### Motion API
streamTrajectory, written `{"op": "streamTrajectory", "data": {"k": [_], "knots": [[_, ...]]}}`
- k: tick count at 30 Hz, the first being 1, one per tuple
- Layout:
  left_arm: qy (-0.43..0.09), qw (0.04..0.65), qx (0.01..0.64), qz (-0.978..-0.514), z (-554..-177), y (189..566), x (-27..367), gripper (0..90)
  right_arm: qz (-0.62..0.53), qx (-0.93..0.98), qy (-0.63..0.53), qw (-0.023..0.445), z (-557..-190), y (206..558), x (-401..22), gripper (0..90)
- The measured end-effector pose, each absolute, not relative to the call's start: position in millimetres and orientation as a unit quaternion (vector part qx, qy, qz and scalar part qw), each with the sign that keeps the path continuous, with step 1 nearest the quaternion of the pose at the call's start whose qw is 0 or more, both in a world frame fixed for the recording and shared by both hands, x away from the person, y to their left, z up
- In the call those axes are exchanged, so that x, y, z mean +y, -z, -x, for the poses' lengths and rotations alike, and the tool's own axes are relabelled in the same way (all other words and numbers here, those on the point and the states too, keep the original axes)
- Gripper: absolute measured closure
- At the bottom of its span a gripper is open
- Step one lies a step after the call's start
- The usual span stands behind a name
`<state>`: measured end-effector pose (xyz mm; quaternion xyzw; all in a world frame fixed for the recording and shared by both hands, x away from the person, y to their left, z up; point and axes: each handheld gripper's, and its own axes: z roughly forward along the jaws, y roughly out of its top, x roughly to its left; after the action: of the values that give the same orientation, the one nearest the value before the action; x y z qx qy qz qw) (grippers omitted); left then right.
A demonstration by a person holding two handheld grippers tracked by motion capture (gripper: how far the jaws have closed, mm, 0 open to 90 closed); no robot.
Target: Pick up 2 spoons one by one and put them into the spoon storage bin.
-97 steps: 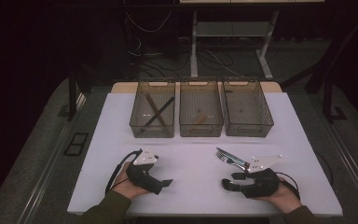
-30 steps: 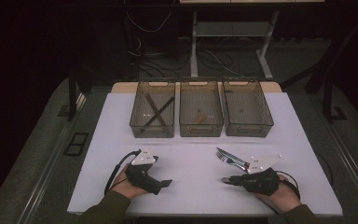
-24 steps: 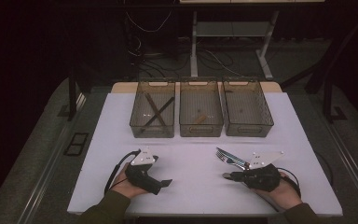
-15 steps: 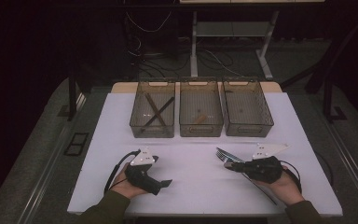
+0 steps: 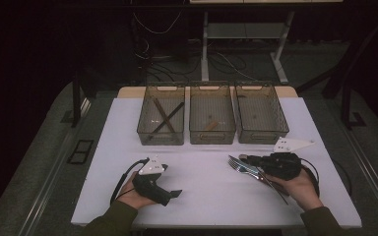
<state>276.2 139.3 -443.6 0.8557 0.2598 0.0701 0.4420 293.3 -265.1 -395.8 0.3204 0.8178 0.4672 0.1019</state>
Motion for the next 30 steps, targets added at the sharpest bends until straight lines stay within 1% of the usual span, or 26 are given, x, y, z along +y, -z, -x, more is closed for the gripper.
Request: {"op": "streamTrajectory", "data": {"k": [7, 17, 30], "knots": [[-0.068, 0.446, 0.256, -0.855, -276.6, 443.0, 140.0, 0.4, -0.329, 0.803, -0.484, 0.114, -309.1, 386.5, -259.2, 87.6], [-0.067, 0.448, 0.255, -0.854, -276.5, 442.4, 140.3, 0.4, -0.343, 0.792, -0.488, 0.128, -337.3, 373.4, -237.7, 87.6], [-0.064, 0.449, 0.254, -0.854, -276.6, 442.6, 140.2, 0.4, -0.367, 0.786, -0.473, 0.155, -391.4, 344.2, -214.8, 87.6]]}}
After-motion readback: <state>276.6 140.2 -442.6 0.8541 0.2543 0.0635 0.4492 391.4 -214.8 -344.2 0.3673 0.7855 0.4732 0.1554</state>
